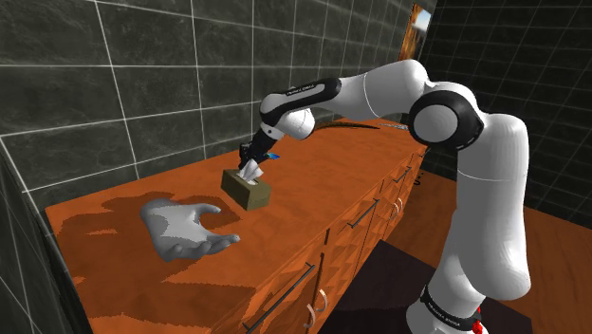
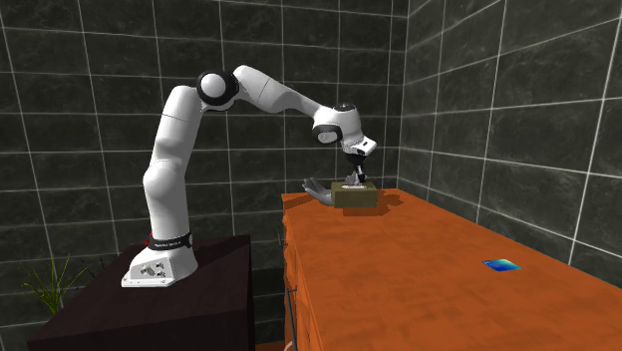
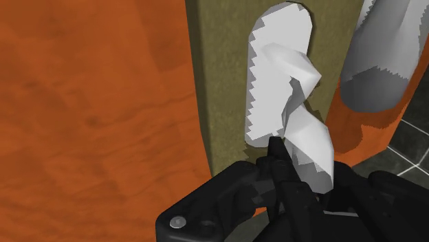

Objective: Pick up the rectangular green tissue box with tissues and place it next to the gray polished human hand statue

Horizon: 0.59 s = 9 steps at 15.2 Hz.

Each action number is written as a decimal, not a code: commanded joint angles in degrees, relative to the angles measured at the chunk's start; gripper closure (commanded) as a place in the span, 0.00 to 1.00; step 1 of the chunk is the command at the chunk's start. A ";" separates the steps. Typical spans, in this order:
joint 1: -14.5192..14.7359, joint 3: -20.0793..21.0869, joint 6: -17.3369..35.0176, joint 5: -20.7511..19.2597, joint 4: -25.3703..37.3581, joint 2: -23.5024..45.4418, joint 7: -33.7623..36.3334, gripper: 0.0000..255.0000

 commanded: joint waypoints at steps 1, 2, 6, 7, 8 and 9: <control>-0.18 0.38 1.10 1.04 -0.53 0.76 -1.15 1.00; -0.28 0.56 1.57 1.51 -0.77 1.10 -1.67 1.00; -0.70 1.32 3.42 3.47 -1.57 2.56 -3.83 1.00; -0.82 1.52 3.86 3.98 -1.74 2.95 -4.38 1.00; -0.98 1.80 4.44 4.65 -1.93 3.47 -5.11 1.00; -0.98 1.80 4.44 4.64 -1.93 3.47 -5.11 1.00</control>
